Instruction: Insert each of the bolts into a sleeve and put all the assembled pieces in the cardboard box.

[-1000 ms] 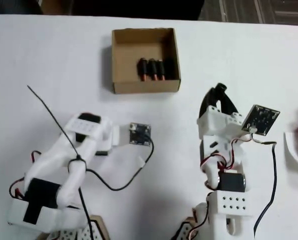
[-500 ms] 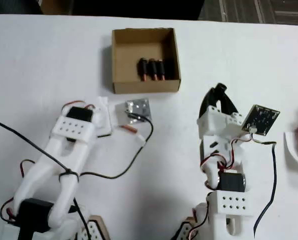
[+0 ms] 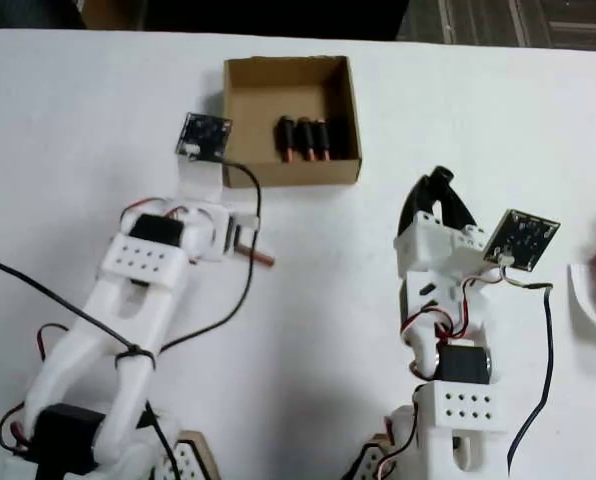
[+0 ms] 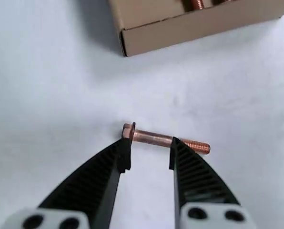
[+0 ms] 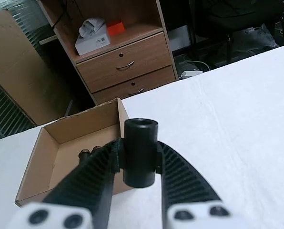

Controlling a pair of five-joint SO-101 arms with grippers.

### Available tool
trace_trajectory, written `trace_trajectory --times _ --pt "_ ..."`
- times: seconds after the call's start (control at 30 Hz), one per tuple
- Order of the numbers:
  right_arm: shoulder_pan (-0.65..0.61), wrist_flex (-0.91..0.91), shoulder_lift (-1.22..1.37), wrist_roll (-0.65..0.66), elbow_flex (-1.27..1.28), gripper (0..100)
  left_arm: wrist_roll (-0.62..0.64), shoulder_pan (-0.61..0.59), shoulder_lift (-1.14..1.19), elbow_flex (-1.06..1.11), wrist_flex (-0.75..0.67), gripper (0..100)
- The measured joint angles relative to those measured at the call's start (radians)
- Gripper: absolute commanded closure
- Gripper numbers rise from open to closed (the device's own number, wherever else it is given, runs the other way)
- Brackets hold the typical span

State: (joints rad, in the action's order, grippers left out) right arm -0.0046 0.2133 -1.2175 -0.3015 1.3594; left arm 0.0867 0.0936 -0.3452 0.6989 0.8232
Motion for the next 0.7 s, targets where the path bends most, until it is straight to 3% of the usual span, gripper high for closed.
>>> trace_trajectory --times 0.07,0.23,0.43,0.53,0.7 --pt "0.0 0.0 0.0 0.0 0.0 97.8 0.072 -0.015 0.0 0.006 -0.04 85" --pt "0.0 0.0 0.0 0.0 0.0 97.8 0.391 -0.08 -0.006 0.094 -0.12 85" --pt "0.0 0.0 0.0 0.0 0.0 97.8 0.466 0.074 -0.006 0.193 -0.129 85" --pt "0.0 0.0 0.0 0.0 0.0 97.8 0.525 0.091 -0.011 0.218 -0.167 85" --pt "0.0 0.0 0.0 0.0 0.0 97.8 0.838 0.06 -0.023 0.221 -0.203 85"
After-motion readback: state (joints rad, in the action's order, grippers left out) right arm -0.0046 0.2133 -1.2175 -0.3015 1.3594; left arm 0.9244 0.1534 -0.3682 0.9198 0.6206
